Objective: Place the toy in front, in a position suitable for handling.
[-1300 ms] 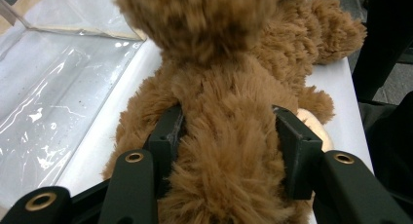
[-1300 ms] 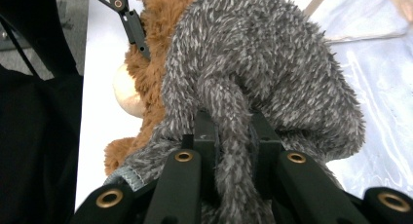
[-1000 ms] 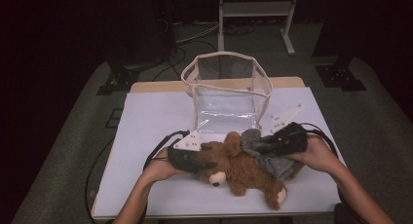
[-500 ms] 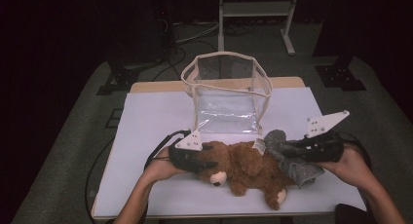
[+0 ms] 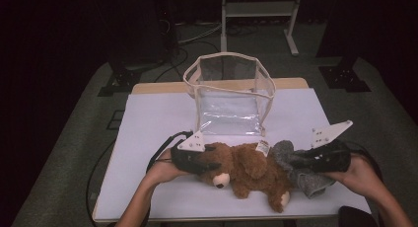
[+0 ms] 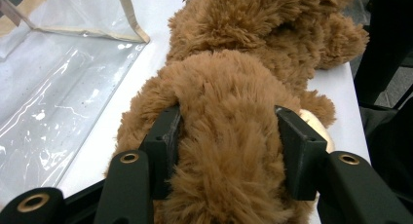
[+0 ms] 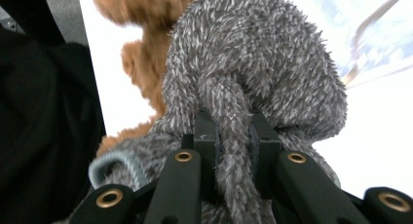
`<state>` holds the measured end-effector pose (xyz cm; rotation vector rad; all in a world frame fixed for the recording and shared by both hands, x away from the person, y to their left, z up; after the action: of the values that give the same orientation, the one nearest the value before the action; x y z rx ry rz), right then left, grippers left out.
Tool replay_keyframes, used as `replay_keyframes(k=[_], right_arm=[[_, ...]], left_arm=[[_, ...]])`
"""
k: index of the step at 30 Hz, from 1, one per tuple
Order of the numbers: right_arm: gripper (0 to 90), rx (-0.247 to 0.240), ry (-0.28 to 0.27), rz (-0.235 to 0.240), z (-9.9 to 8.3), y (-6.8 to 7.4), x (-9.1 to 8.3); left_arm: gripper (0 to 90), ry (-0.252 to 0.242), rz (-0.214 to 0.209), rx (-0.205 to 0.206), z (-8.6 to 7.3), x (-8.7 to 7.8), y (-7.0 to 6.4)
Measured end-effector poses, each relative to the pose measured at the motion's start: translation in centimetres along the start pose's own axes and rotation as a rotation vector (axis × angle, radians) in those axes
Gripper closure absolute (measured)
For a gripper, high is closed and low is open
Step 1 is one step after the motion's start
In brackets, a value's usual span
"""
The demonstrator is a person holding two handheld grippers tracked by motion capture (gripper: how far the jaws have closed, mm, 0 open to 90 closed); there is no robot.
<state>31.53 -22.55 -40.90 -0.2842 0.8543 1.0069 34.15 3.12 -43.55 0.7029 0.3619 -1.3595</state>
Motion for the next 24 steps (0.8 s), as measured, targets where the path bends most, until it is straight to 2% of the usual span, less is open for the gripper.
replay_keyframes(k=[3,6,8,9,11,12,14,17,19,20,21,24], right_arm=[[77.3,-0.049,-0.036,-0.001,2.5,0.4,-1.4],[77.3,-0.117,-0.053,0.008,6.4,1.0,-1.9],[77.2,-0.162,-0.042,0.039,9.2,2.1,-1.1],[77.2,-0.183,-0.032,0.041,10.0,2.5,-0.5],[77.2,-0.223,0.006,0.059,11.4,3.4,1.2],[77.3,-0.249,0.037,0.066,12.1,4.0,2.6],[77.2,-0.273,0.083,0.085,12.8,4.8,4.8],[77.3,-0.289,0.135,0.114,12.8,5.5,7.5],[77.3,-0.311,0.188,0.097,11.8,5.2,8.9],[77.4,-0.3,0.214,0.091,10.9,4.9,9.5],[77.5,-0.287,0.213,0.098,10.5,4.8,9.7],[77.9,-0.23,0.159,0.114,9.3,4.2,9.2]], left_arm=[[48.9,0.002,-0.001,0.002,0.0,0.0,0.0],[48.9,0.004,0.0,0.008,0.1,0.1,0.0],[48.9,0.0,-0.001,0.004,0.1,0.1,0.0],[48.9,-0.001,-0.001,0.003,0.1,0.1,0.0],[48.9,-0.002,-0.001,0.007,0.1,0.1,0.0],[48.9,-0.003,-0.001,0.006,0.1,0.1,0.0],[48.9,-0.004,0.001,0.007,0.1,0.1,0.0],[48.8,-0.007,0.004,0.005,0.1,0.1,-0.1],[48.6,-0.008,0.006,0.002,0.0,0.1,-0.1],[48.1,-0.01,0.006,0.001,0.0,0.0,-0.1],[47.1,-0.013,0.005,-0.003,0.0,0.0,-0.1],[39.9,-0.016,0.014,-0.01,0.1,-0.3,0.1]])
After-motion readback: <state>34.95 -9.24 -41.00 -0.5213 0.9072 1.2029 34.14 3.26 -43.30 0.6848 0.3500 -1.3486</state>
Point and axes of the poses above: each handheld gripper's, and its own axes: x roughly forward along the jaws, z roughly out of its top, y roughly to its left, the point moved 10 cm from there along x, roughly forward along the jaws, and after that the axes turned 13 degrees about x, right-handed, at the moved point
